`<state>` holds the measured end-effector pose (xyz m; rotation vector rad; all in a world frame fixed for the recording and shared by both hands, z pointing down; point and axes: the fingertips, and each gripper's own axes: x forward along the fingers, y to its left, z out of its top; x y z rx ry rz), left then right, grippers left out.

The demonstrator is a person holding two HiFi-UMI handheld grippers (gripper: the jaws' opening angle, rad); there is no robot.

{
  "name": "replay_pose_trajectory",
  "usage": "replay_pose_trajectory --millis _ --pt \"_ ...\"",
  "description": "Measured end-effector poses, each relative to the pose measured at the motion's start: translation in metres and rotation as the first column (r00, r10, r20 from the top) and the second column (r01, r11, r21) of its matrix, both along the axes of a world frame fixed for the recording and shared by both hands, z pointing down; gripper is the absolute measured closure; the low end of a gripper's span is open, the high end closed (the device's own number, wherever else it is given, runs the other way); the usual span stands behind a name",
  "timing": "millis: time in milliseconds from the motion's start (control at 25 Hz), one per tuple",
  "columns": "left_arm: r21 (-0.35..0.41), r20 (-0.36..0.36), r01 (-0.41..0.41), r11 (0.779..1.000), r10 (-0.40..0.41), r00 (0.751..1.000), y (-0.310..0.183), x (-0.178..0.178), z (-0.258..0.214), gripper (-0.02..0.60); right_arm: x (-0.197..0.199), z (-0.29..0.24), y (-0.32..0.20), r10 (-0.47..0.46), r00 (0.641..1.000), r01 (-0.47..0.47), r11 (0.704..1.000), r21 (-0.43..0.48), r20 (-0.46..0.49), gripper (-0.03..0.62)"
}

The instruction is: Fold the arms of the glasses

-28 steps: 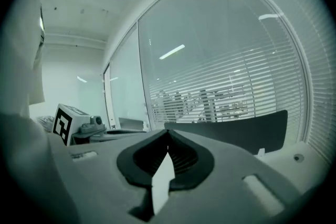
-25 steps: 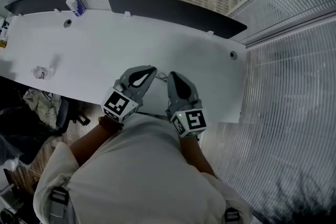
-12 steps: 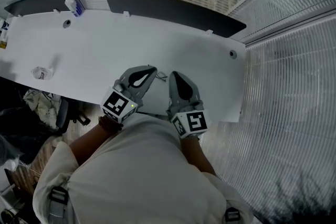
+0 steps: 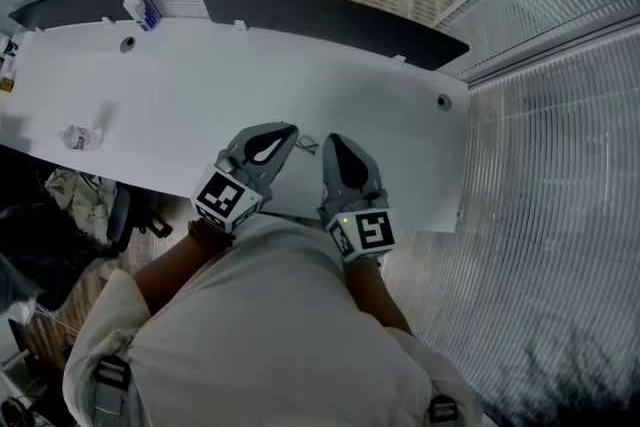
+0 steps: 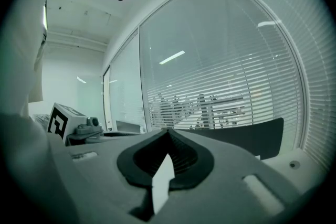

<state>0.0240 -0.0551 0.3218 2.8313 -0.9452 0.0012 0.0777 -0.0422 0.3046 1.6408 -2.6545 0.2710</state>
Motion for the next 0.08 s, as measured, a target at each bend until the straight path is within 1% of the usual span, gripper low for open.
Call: replay_pose_trajectory --millis 80 --pt "-0.008 -0.005 0.000 1.000 0.000 1.000 0.0009 0.0008 -0.0020 0.578 -0.0001 -0.0012 -0.0003 0.001 1.000 -0.001 1.000 -0.004 0.000 0.595"
